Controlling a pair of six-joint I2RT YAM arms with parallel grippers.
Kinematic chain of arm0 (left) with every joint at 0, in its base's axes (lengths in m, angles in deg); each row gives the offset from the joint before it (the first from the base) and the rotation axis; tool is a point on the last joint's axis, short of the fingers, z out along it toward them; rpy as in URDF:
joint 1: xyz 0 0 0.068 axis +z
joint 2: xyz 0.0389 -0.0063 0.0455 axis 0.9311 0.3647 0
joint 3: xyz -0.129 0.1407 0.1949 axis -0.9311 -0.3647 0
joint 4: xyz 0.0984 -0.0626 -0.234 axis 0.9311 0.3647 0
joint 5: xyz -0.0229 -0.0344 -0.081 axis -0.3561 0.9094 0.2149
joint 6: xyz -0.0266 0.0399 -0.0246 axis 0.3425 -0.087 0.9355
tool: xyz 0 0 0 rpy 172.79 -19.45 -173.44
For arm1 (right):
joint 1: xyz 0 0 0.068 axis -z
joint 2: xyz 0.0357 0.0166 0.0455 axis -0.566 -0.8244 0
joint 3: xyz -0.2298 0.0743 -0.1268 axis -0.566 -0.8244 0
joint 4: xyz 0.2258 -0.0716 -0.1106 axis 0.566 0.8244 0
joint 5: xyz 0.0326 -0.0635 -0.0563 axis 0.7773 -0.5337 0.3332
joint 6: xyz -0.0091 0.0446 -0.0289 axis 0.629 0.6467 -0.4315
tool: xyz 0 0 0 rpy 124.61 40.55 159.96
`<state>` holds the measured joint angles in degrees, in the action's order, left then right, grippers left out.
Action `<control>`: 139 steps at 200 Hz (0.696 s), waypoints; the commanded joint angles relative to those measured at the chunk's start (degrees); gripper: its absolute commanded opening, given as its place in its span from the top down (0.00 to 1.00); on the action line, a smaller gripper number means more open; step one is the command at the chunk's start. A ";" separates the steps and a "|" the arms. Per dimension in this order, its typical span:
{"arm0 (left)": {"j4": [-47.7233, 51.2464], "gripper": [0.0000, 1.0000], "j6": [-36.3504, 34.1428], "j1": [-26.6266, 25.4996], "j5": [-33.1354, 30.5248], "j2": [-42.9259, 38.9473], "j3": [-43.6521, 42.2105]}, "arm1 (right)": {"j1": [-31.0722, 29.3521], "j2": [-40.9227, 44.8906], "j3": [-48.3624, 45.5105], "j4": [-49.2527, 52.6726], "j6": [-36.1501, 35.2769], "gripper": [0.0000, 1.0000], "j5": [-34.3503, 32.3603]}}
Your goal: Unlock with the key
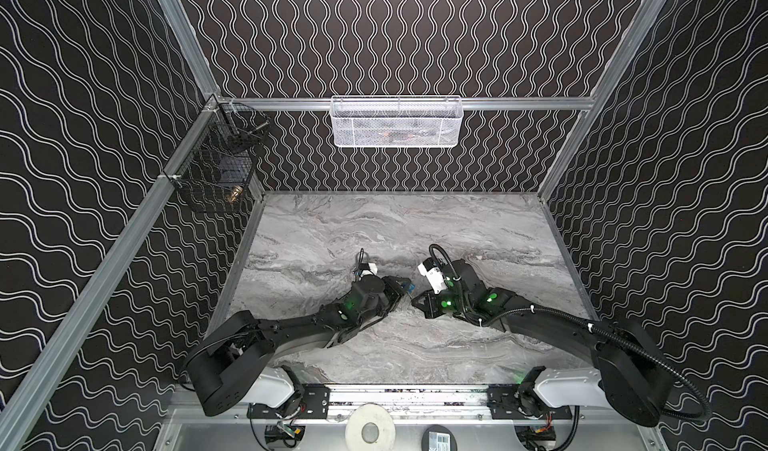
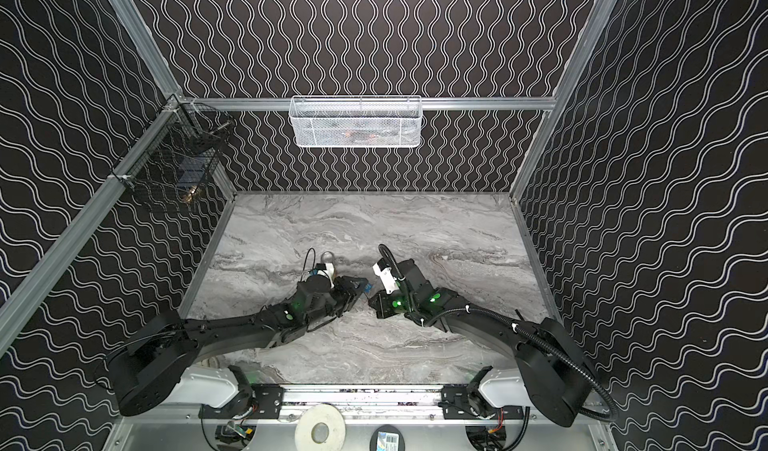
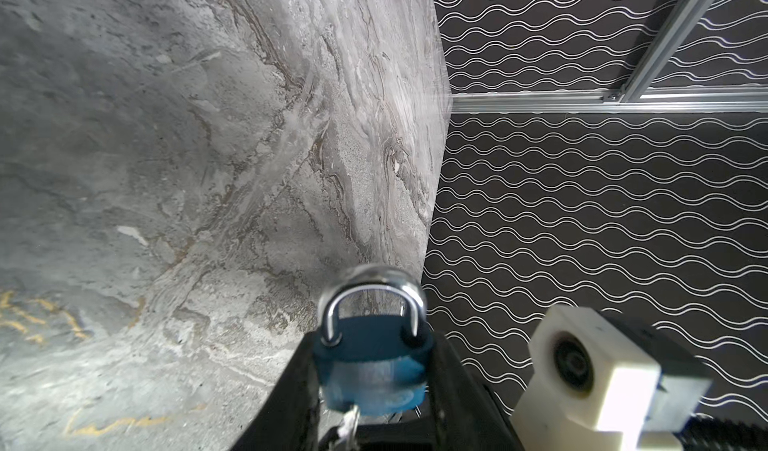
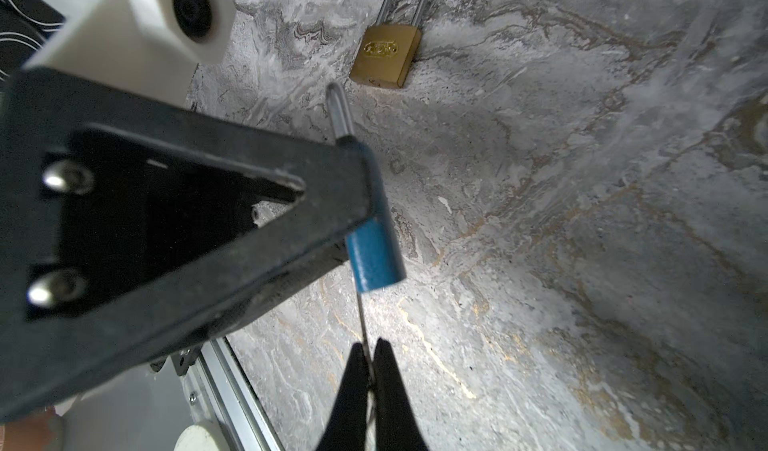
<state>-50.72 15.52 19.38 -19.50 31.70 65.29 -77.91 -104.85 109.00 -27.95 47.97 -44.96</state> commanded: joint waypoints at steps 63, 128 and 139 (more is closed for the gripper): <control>2.58 0.79 -3.26 0.06 -2.53 -2.82 0.42 | -0.07 2.85 -0.43 1.61 -0.16 1.00 -0.58; 1.01 0.79 -2.73 0.09 -2.12 -2.08 0.09 | -0.07 1.67 0.71 1.95 -0.85 1.00 -0.64; 1.05 0.79 -2.73 0.10 -2.12 -2.28 0.09 | -0.07 1.27 0.71 1.84 -0.85 1.00 -0.70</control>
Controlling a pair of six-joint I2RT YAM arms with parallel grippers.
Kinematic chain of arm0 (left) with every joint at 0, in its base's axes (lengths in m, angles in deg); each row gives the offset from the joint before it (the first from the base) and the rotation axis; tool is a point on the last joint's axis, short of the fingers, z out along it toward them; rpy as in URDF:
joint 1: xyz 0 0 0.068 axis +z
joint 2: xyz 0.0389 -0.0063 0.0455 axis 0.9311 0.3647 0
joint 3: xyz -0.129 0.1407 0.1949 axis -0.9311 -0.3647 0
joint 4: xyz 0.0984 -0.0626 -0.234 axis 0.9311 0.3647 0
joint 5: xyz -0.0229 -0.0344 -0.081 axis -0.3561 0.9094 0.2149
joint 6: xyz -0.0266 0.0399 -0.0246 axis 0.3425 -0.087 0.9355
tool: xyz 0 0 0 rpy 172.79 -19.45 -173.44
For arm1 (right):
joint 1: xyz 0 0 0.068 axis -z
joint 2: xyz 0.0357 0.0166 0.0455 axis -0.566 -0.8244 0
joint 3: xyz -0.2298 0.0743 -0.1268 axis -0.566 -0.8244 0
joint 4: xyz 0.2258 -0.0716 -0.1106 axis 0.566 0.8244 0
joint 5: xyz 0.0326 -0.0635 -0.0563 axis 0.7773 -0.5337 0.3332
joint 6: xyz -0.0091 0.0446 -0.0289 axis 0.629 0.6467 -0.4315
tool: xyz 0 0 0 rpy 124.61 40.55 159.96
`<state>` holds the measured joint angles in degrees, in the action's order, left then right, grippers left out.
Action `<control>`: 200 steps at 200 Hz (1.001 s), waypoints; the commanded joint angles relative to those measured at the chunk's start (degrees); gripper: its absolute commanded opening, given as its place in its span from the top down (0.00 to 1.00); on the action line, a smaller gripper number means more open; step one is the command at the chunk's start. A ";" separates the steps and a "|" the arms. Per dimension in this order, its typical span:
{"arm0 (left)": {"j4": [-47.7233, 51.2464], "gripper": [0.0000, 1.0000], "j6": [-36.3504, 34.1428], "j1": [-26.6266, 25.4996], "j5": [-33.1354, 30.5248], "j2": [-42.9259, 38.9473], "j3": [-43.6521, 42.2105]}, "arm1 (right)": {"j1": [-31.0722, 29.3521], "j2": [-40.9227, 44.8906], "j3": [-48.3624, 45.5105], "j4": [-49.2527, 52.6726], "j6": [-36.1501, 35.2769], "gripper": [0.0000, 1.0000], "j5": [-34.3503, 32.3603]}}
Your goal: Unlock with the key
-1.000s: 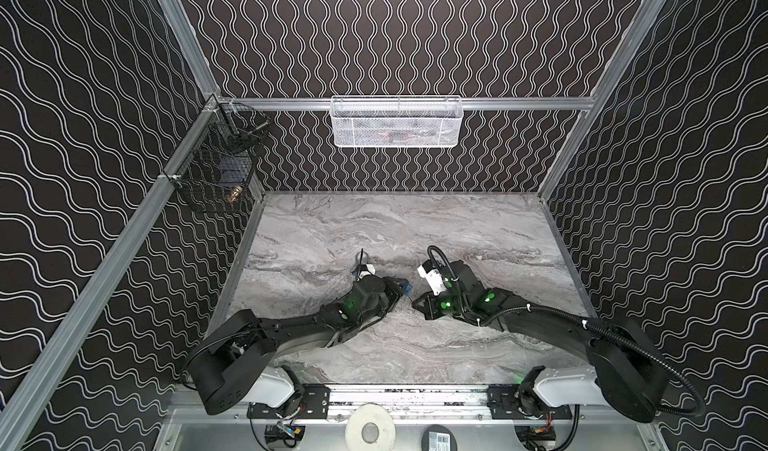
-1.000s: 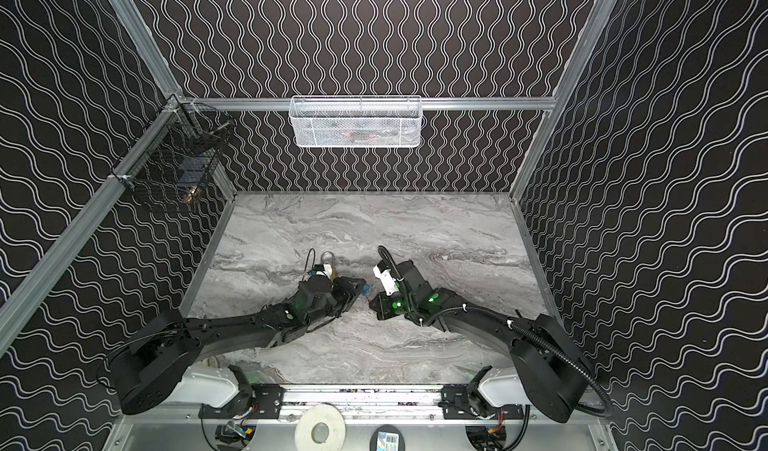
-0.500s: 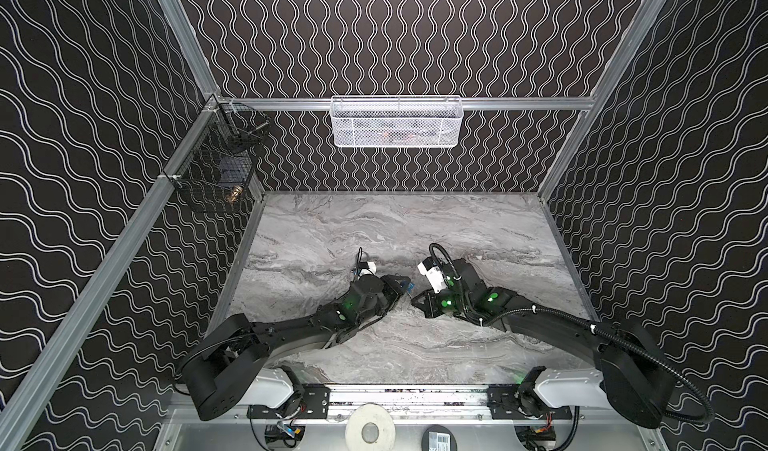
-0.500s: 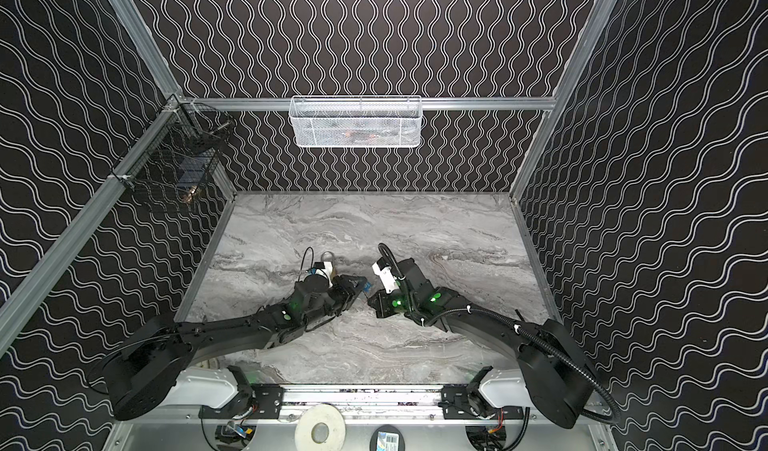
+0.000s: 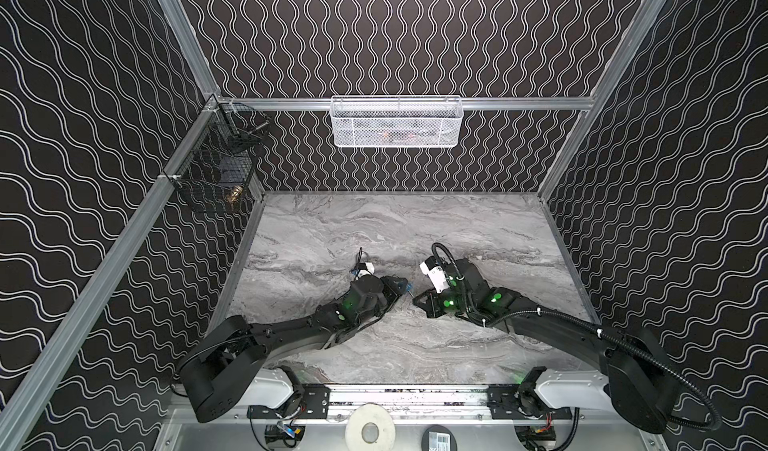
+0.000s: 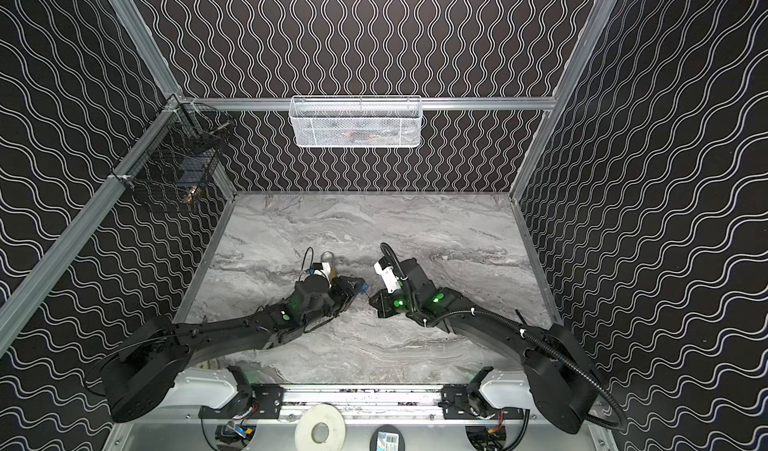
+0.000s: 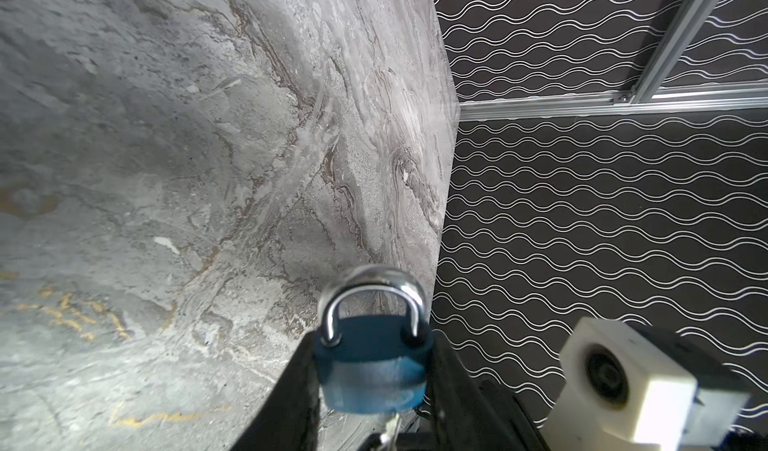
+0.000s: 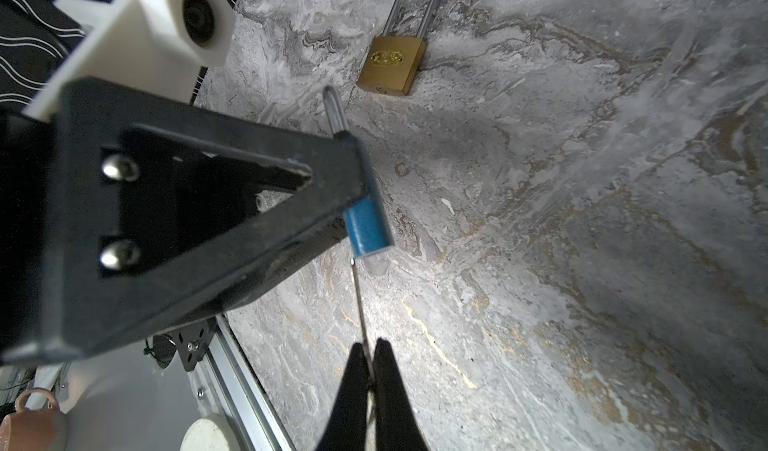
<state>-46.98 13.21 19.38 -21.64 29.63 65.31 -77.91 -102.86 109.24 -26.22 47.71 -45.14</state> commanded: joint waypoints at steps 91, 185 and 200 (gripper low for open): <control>-3.28 0.79 -0.24 0.10 0.35 0.16 -0.03 | 0.11 -0.51 0.89 0.30 -0.63 1.00 -1.73; -3.72 0.78 -0.59 0.11 0.82 0.06 0.13 | 0.11 -2.49 2.13 -0.34 -0.54 1.00 -0.30; -4.40 0.79 -0.59 0.10 1.16 0.44 0.07 | 0.11 -2.88 2.74 0.06 -0.68 1.00 0.04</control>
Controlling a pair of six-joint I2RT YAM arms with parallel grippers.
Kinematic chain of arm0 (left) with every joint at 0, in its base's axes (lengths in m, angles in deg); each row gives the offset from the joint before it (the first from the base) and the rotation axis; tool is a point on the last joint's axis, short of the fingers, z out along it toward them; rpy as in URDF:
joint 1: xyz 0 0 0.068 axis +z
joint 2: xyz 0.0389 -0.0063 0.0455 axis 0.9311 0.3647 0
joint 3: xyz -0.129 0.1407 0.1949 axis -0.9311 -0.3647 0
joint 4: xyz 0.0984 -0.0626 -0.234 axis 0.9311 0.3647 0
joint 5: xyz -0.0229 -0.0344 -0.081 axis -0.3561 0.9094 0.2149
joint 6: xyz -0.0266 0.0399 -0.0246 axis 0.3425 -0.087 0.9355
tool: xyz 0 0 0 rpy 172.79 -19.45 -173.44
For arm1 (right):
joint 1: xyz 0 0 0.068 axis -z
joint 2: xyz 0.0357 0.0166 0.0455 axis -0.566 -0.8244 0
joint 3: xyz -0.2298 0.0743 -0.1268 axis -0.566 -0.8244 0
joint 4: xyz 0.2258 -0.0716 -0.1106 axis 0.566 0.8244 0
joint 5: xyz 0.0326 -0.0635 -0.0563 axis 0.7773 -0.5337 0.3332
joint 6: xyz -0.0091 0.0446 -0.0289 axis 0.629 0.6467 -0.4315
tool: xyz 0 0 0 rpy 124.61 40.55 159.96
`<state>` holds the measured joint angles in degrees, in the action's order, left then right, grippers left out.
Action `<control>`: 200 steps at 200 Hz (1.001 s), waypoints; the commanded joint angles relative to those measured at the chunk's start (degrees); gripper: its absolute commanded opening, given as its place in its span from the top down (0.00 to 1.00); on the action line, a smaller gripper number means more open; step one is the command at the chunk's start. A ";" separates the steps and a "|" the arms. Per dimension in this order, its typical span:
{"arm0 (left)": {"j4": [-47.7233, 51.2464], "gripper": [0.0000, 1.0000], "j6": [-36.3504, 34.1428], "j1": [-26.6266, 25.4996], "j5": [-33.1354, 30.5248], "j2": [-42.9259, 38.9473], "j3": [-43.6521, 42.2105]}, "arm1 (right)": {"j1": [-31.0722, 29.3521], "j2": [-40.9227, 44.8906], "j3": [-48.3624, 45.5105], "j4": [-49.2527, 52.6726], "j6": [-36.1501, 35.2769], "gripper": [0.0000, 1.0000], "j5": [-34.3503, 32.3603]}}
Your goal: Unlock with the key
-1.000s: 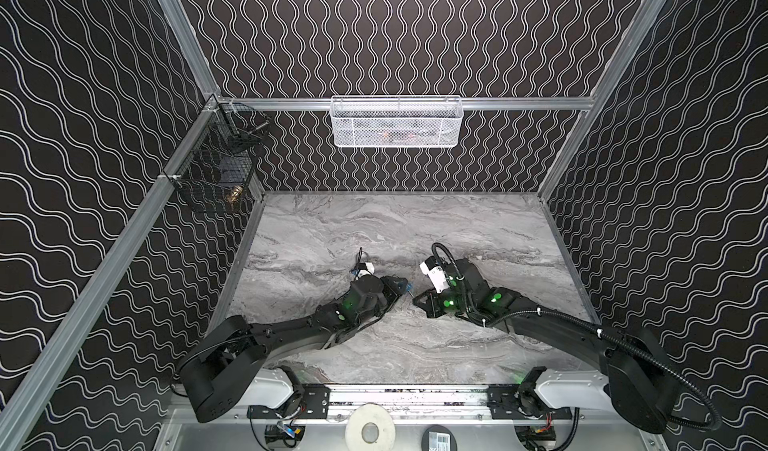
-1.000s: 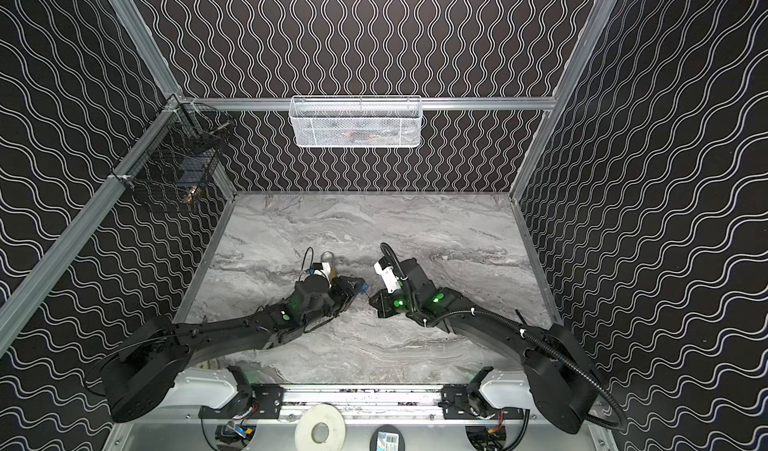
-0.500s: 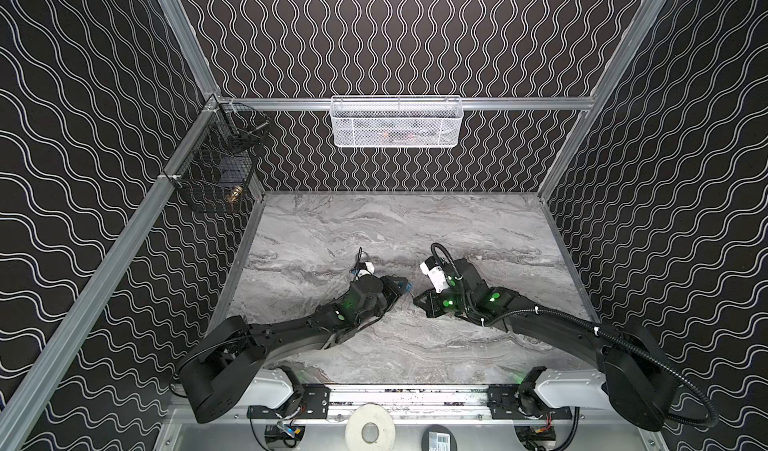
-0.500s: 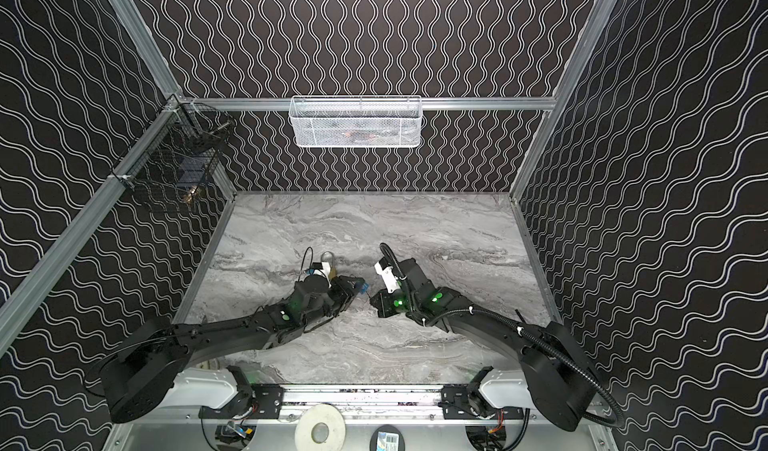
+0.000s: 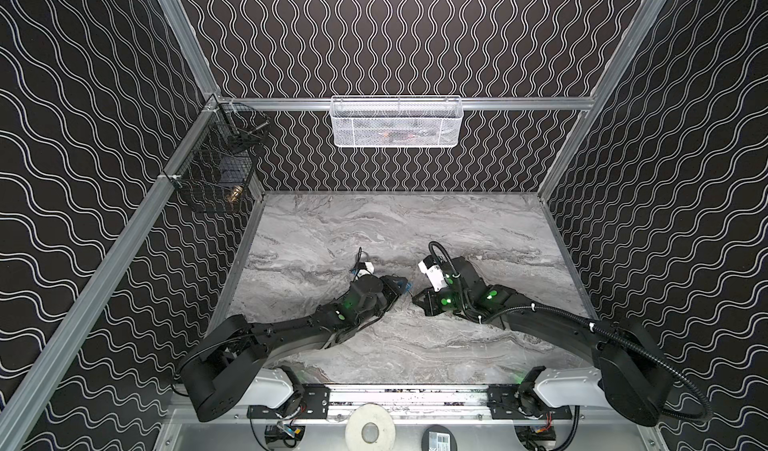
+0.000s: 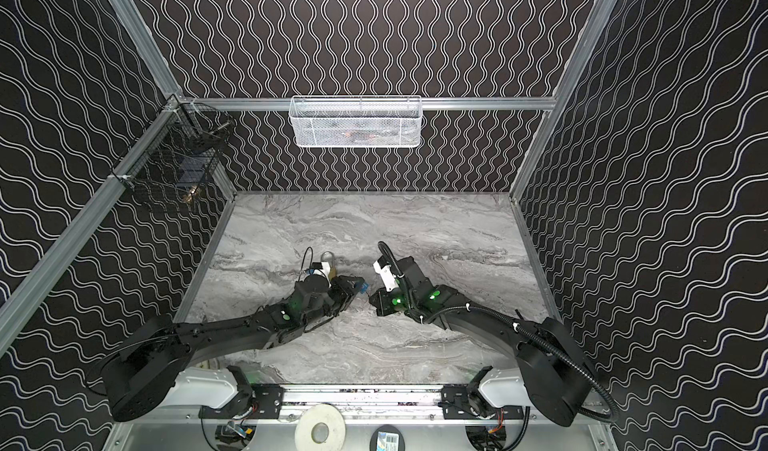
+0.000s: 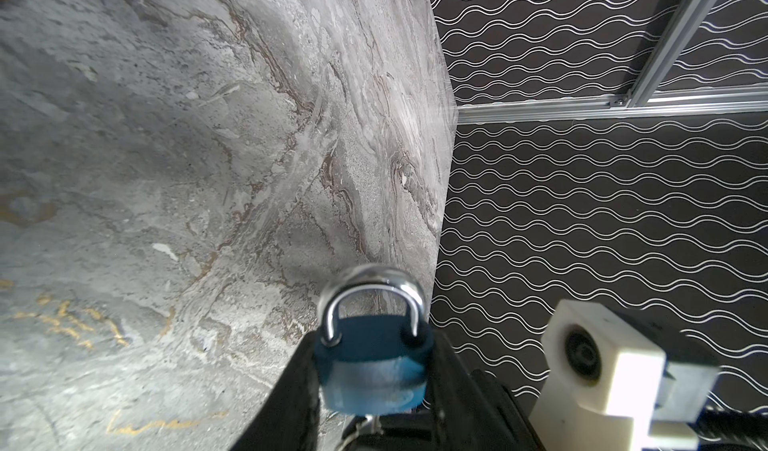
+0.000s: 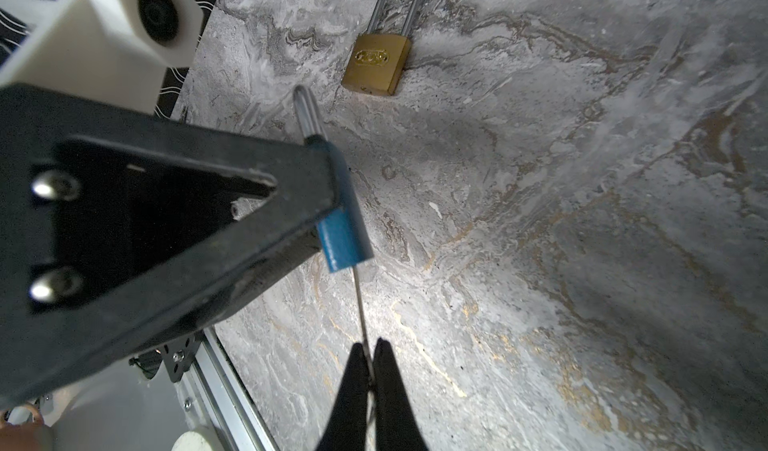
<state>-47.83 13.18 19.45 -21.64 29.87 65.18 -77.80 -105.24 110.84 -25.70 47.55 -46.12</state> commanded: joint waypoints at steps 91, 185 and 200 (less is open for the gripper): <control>-0.22 0.79 -3.95 0.05 2.05 0.39 2.20 | 0.31 -1.59 4.13 2.30 -0.93 1.00 1.57; 4.35 0.79 -6.49 -0.07 0.82 -0.14 3.19 | 0.66 -0.53 4.85 3.29 0.35 1.00 -0.65; 4.22 0.79 -6.51 -0.20 0.73 0.10 3.33 | 0.79 -0.55 5.02 3.46 0.35 1.00 -0.69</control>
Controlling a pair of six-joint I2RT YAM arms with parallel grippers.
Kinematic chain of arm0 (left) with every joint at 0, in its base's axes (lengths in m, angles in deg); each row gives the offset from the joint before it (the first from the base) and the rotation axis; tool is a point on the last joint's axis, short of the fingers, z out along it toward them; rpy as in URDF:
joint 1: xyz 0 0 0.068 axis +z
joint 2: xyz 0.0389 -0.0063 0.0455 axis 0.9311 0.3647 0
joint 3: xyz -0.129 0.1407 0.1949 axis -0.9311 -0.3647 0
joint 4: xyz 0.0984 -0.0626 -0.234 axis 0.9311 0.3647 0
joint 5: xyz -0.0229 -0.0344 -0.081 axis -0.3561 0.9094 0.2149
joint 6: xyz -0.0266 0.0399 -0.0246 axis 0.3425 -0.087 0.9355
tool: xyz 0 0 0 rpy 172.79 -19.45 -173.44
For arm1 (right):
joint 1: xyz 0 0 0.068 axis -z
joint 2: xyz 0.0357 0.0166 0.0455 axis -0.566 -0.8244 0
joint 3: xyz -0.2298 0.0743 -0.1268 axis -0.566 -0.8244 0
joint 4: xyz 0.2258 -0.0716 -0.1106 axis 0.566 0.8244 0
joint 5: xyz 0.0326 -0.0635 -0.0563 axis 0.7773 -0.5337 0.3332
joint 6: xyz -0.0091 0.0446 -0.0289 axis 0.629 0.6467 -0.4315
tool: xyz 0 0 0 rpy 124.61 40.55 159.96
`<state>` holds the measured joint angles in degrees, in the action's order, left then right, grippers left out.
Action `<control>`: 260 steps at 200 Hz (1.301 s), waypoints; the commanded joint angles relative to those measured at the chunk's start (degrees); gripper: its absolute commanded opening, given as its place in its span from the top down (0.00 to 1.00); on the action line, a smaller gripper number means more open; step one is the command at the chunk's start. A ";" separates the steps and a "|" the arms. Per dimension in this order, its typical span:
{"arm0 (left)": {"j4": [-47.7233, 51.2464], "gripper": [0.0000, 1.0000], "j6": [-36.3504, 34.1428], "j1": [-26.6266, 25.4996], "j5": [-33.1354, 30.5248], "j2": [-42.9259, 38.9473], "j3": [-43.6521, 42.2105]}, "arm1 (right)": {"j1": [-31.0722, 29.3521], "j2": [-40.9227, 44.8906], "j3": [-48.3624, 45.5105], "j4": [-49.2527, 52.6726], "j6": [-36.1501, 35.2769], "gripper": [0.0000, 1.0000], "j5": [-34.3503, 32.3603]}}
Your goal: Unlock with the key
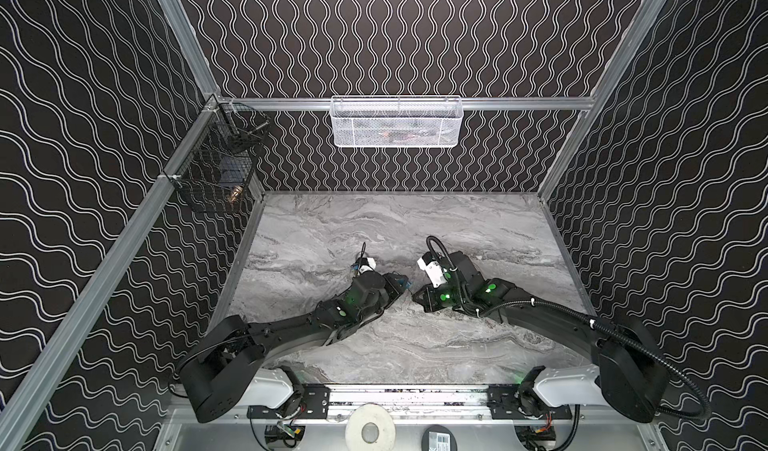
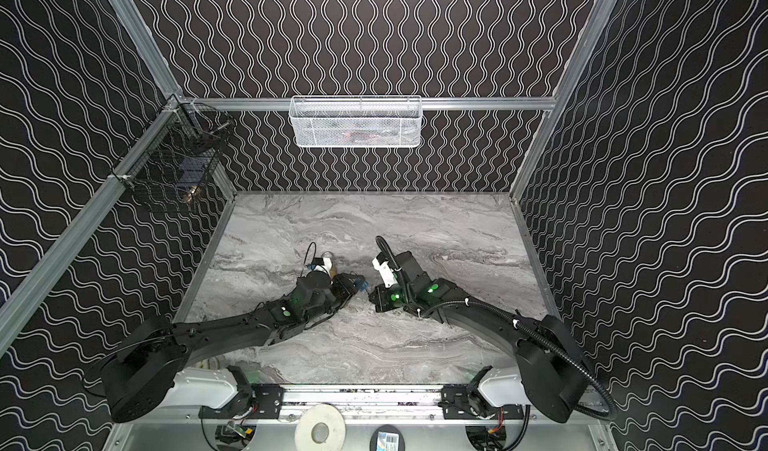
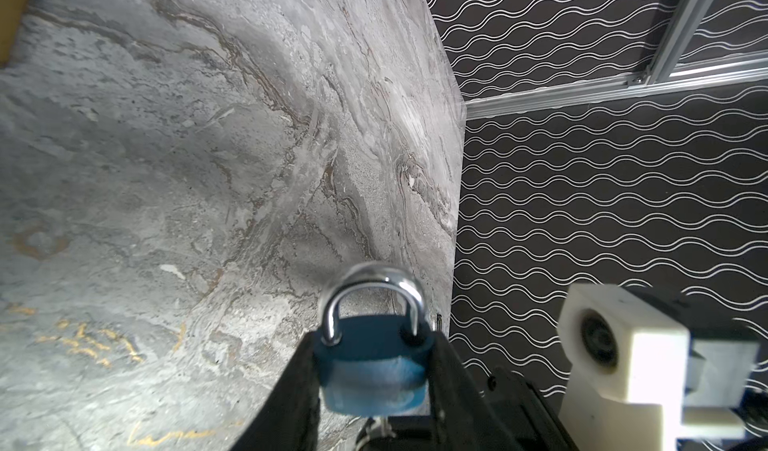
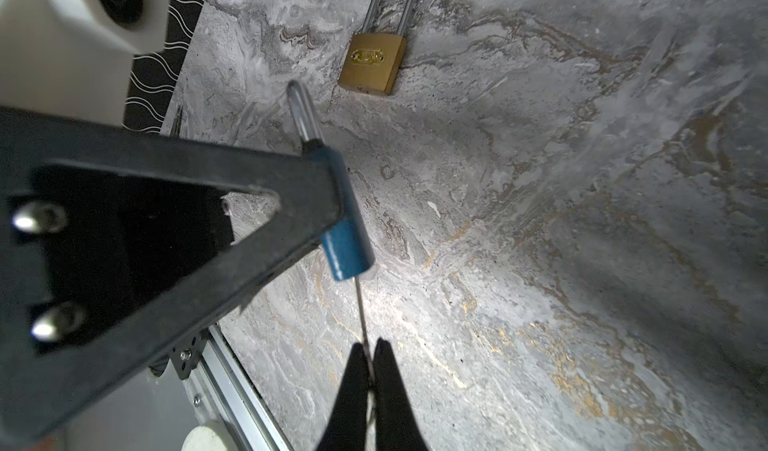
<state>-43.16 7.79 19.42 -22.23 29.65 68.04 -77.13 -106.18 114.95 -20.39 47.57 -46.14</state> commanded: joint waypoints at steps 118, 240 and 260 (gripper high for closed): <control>-2.65 0.80 -0.93 -1.17 -0.46 2.26 1.38 | 0.12 -2.38 2.30 -1.73 3.83 1.00 -1.11; -5.20 0.81 -0.62 -1.35 0.62 1.92 -0.47 | 0.99 -2.15 3.26 -1.95 -0.72 1.00 2.52; -5.30 0.81 -0.91 -1.35 0.88 1.78 0.20 | 0.91 -2.24 2.29 -2.86 -0.47 1.00 3.33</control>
<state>-46.35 7.22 18.31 -25.20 31.77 67.87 -76.08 -108.41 117.70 -17.28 48.25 -45.20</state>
